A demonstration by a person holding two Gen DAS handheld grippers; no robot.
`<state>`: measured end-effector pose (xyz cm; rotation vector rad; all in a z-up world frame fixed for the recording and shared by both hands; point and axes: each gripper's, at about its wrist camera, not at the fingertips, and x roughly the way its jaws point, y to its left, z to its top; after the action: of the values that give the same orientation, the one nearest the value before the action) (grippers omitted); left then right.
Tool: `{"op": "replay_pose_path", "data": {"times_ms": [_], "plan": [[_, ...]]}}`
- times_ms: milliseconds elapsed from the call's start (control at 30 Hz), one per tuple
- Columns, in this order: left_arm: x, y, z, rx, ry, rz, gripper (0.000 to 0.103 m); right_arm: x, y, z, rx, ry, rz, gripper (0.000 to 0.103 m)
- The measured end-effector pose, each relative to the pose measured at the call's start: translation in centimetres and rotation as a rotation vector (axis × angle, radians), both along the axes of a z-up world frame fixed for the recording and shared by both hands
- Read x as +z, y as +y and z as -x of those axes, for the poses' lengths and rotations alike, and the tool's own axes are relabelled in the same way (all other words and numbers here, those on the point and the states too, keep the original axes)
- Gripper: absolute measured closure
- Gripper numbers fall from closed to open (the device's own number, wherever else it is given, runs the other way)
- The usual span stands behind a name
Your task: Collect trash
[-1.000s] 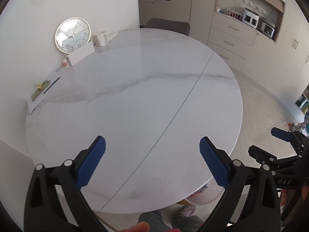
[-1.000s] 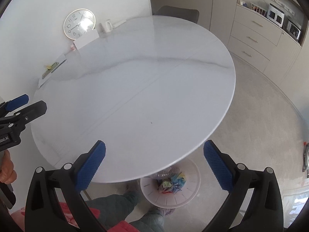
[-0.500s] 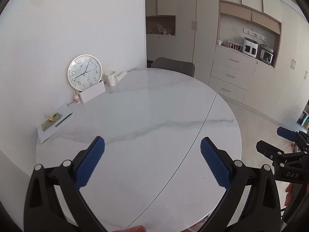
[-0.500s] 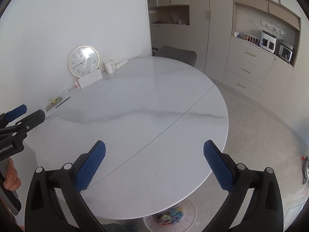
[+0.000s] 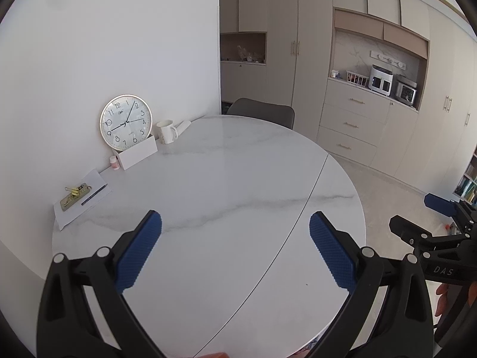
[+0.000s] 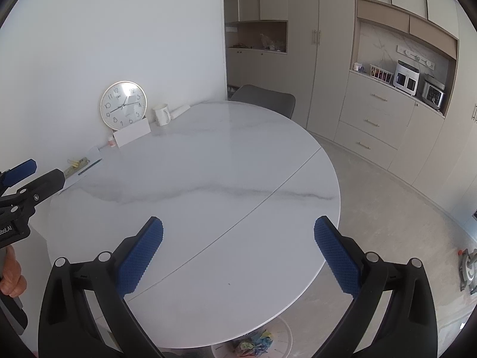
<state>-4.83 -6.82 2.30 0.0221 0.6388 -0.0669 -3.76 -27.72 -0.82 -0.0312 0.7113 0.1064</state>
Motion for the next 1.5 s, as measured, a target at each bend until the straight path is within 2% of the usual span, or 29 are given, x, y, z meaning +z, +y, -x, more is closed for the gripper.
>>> {"op": "replay_pose_path", "data": {"times_ms": [1033, 1233, 1500], "plan": [[0.19, 0.28, -0.04, -0.001, 0.0, 0.013, 0.008, 0.13, -0.08, 0.25, -0.021, -0.005, 0.029, 0.002], [0.41, 0.04, 0.09, -0.015, -0.02, 0.0, 0.008, -0.26, -0.14, 0.11, -0.016, 0.002, 0.03, 0.002], [0.49, -0.35, 0.19, 0.013, -0.043, -0.02, 0.008, -0.52, -0.51, -0.09, -0.019, 0.005, 0.015, 0.002]]}}
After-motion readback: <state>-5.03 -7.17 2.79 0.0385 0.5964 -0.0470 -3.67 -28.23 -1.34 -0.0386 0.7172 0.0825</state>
